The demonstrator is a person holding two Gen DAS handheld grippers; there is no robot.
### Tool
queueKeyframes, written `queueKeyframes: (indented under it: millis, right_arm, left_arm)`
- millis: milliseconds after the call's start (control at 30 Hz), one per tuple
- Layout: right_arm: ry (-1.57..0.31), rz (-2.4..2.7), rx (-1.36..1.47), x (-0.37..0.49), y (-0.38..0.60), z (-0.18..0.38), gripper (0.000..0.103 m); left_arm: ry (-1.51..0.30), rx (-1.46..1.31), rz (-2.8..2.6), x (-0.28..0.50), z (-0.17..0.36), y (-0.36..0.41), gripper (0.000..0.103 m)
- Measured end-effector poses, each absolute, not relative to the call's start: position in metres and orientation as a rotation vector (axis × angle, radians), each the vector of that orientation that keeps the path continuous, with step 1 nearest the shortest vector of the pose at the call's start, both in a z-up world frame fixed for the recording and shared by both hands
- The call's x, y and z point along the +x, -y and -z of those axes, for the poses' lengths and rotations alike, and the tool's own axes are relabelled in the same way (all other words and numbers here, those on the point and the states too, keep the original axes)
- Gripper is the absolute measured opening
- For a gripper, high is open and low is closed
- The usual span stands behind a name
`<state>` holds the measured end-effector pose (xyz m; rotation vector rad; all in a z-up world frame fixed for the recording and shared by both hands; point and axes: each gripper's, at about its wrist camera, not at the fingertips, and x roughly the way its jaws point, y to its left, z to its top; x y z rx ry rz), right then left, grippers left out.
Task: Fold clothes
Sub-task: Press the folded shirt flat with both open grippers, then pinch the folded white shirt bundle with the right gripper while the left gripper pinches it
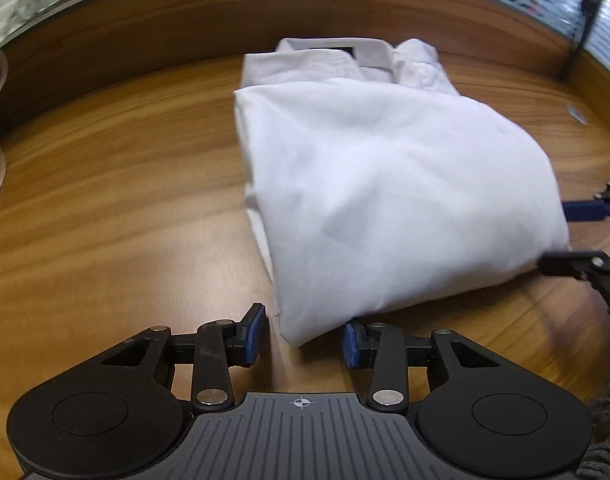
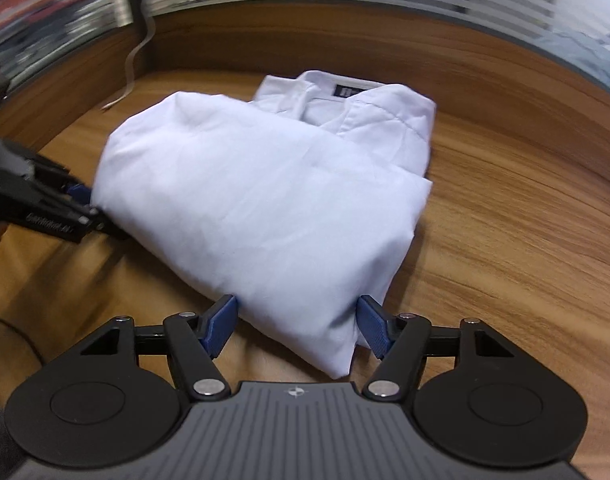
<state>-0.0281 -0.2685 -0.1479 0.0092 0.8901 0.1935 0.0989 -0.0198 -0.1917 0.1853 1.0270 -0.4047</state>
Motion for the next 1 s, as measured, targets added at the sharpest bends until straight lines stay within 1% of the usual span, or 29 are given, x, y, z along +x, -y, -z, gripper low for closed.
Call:
queueKeyframes:
  millis: [300, 433, 500, 567, 600, 633, 700, 767, 867, 1000]
  right_arm:
    - [-0.902, -0.088, -0.029, -0.02, 0.259, 0.149, 0.072]
    - [-0.916, -0.153, -0.013, -0.02, 0.268, 0.15, 0.075]
    - [-0.919, -0.183, -0.021, -0.024, 0.27, 0.154, 0.077]
    - [-0.923, -0.199, -0.045, -0.027, 0.271, 0.159, 0.076]
    - [-0.926, -0.208, -0.057, -0.028, 0.271, 0.162, 0.072]
    - [-0.928, -0.216, -0.069, -0.03, 0.271, 0.165, 0.061]
    - [-0.92, -0.229, -0.067, -0.034, 0.273, 0.166, 0.053]
    - [-0.899, -0.236, -0.027, -0.031, 0.279, 0.155, 0.035]
    - [-0.849, -0.226, 0.017, -0.034, 0.286, 0.133, 0.032]
    - [-0.781, -0.212, 0.081, -0.028, 0.299, 0.102, 0.032]
  left_arm:
    - [-1.008, 0.173, 0.505, 0.109, 0.189, 0.024, 0.041]
    - [-0.975, 0.23, 0.517, 0.105, 0.19, 0.025, 0.041]
    - [-0.943, 0.284, 0.528, 0.098, 0.193, 0.027, 0.038]
    - [-0.917, 0.326, 0.529, 0.094, 0.197, 0.035, 0.03]
    - [-0.909, 0.333, 0.525, 0.092, 0.198, 0.035, 0.029]
    - [-0.902, 0.333, 0.521, 0.091, 0.194, 0.035, 0.027]
    - [-0.894, 0.317, 0.514, 0.089, 0.185, 0.035, 0.024]
    - [-0.889, 0.293, 0.515, 0.09, 0.174, 0.034, 0.021]
    - [-0.882, 0.236, 0.515, 0.095, 0.152, 0.031, 0.021]
    - [-0.849, 0.173, 0.502, 0.109, 0.124, 0.027, 0.021]
